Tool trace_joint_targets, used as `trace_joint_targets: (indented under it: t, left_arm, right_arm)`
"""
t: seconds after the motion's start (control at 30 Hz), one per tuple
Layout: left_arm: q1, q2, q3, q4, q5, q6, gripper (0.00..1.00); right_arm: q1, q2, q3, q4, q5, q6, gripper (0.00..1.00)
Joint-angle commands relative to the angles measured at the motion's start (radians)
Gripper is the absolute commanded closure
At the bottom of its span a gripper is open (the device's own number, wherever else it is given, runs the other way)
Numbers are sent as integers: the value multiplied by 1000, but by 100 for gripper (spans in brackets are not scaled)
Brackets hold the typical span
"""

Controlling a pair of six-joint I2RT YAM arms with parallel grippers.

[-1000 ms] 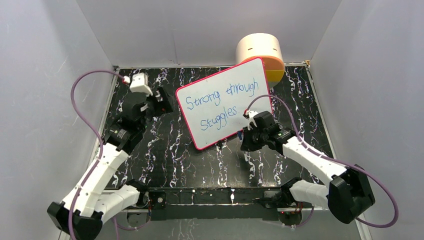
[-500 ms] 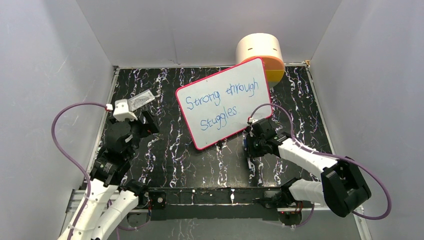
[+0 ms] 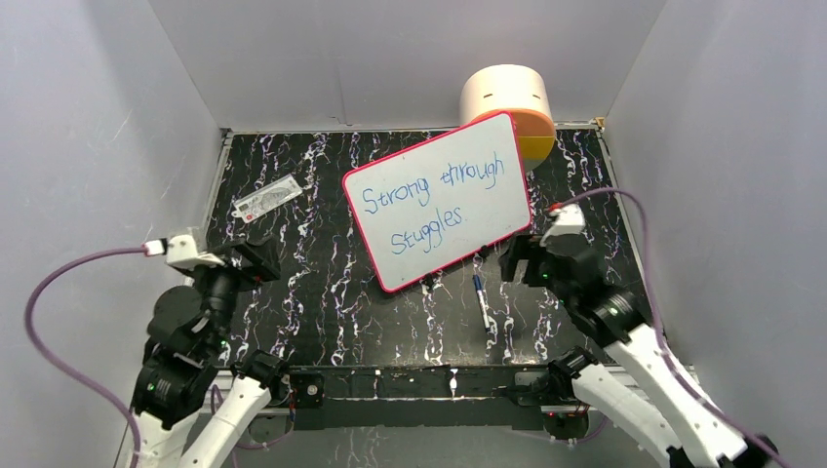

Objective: Write a sentence on the whiteboard
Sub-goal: Reset both arms

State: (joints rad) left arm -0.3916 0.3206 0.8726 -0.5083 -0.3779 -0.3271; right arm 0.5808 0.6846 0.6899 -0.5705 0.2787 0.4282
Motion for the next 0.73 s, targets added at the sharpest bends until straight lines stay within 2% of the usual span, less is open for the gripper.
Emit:
trace_joint_targets:
  t: [0.0, 0.13, 0.37, 0.7]
  left_arm:
    - [5, -24, 122, -39, -30, 35, 8]
    - [5, -60, 167, -43, -27, 53, 8]
    - [5, -122, 149, -16, -9, 64, 8]
    - [5, -144, 83, 39, -12, 49, 7]
  right_arm:
    - [-3, -201, 145, -61, 206, -27, 1]
    - [-2, -338, 190, -50, 300, -97, 1]
    - [-2, -545, 127, 47, 367, -182, 1]
    - [-2, -587, 67, 84, 383, -195, 1]
